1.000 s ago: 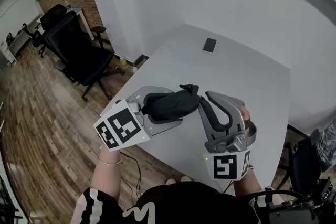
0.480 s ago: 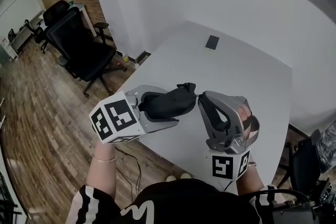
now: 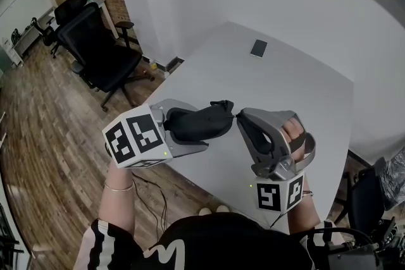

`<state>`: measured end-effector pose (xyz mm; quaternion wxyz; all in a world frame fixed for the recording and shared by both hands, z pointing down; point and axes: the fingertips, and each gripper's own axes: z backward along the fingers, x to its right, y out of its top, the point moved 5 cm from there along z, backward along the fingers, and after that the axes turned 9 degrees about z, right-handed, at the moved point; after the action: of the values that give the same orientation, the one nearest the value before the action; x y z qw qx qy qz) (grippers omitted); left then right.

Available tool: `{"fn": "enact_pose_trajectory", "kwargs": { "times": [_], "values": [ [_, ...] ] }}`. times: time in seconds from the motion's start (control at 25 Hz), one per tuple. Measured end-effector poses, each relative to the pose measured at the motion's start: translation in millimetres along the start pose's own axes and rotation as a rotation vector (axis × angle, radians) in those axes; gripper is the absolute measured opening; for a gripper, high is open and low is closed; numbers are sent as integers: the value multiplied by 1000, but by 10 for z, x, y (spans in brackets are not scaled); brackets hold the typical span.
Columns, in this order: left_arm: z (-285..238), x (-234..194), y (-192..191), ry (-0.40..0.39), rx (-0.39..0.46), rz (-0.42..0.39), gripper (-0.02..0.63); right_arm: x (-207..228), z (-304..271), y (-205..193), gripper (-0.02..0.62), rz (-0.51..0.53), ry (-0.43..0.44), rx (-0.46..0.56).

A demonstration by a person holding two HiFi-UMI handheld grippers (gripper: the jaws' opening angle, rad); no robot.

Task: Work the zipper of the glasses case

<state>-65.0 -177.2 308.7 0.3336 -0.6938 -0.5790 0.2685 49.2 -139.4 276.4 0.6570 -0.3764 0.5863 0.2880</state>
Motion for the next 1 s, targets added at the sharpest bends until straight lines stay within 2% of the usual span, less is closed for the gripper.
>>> {"fn": "enact_pose_trajectory", "kwargs": {
  "times": [0.2,0.4,0.56,0.68,0.8,1.0],
  "values": [
    [-40,24,-33,-14,-34,41,288,-31,39,17,46,-47,-6,20],
    [-34,28,-63,-10,-62,45,288,-95,1,38,45,16,-1,13],
    [13,18,-6,-1,6,61,288,-178,24,-24,46,-17,25,-1],
    [55,43,58,11,61,66,288,-173,60,5,46,-76,4,12],
    [27,27,108,45,62,48,288,-79,64,55,58,-162,-22,46],
    [-13,52,92,25,85,55,288,-21,42,18,62,-212,-28,58]
  ]
}}
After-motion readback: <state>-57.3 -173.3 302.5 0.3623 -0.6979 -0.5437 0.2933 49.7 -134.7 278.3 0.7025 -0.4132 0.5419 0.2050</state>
